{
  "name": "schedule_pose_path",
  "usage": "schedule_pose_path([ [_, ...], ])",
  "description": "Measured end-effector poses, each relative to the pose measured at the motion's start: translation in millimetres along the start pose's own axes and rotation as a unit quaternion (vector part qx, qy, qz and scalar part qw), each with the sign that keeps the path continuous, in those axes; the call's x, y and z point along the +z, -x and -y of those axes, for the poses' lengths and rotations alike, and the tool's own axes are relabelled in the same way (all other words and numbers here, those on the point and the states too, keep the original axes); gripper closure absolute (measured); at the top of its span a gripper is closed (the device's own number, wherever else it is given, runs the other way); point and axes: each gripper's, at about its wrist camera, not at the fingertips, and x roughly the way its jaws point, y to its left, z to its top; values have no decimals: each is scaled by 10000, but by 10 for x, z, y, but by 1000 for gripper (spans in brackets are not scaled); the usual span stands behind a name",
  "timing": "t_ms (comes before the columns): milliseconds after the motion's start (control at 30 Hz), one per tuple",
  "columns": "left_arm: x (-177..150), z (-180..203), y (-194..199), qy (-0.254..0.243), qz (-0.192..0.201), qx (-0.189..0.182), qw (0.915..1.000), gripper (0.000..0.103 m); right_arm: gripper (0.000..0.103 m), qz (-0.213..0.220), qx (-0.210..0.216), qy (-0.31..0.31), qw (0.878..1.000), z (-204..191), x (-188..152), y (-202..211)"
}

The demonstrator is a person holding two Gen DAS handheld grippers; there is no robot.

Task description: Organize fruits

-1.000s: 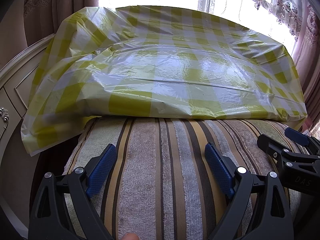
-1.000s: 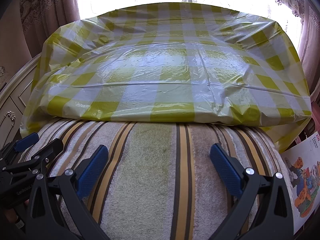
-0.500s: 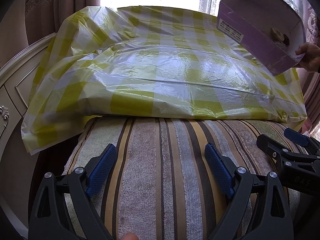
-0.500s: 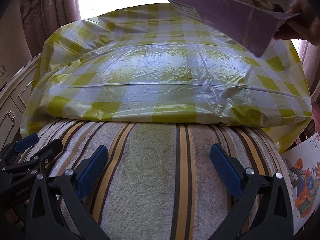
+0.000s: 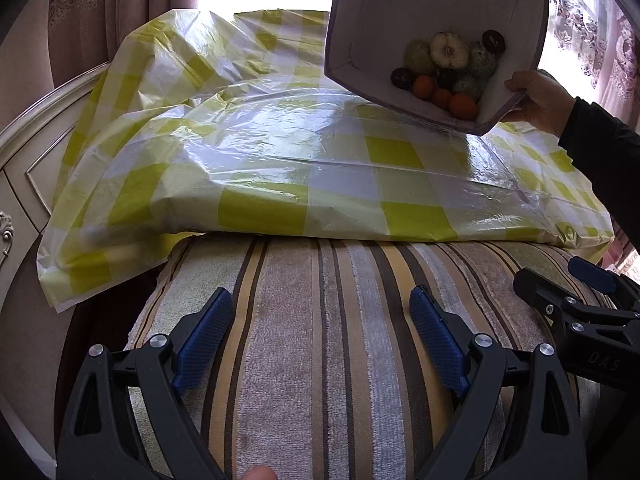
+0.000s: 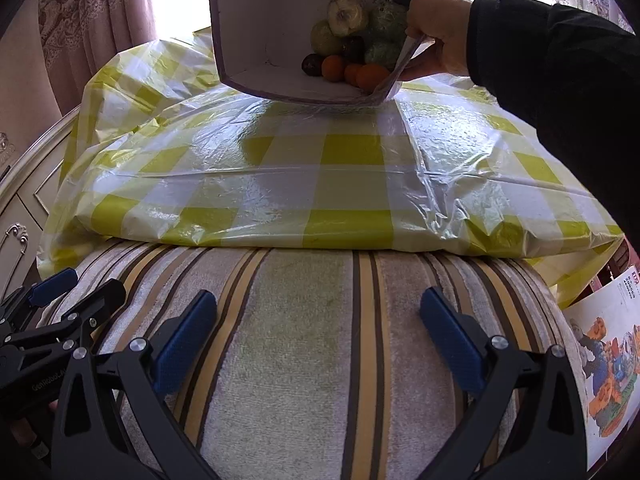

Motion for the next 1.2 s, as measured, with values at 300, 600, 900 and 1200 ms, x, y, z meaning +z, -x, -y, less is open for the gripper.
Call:
schedule_pose_path([
  [300,13,-4,-12,-5,-21,-1,10000,16,1,-6,0,-6,10000,-3,13,-22],
  [600,15,-1,-10,-4,-17,-6,10000,16,1,-2,-4,-4,10000,-6,8,-29],
  [900,7,-11,-11,16,-8,-13,10000,16,1,-19,25,-8,10000,8,24,-49],
  [1200,6,-15,-5,16,-2,-12,10000,16,1,-18,24,-8,10000,13,24,-46],
])
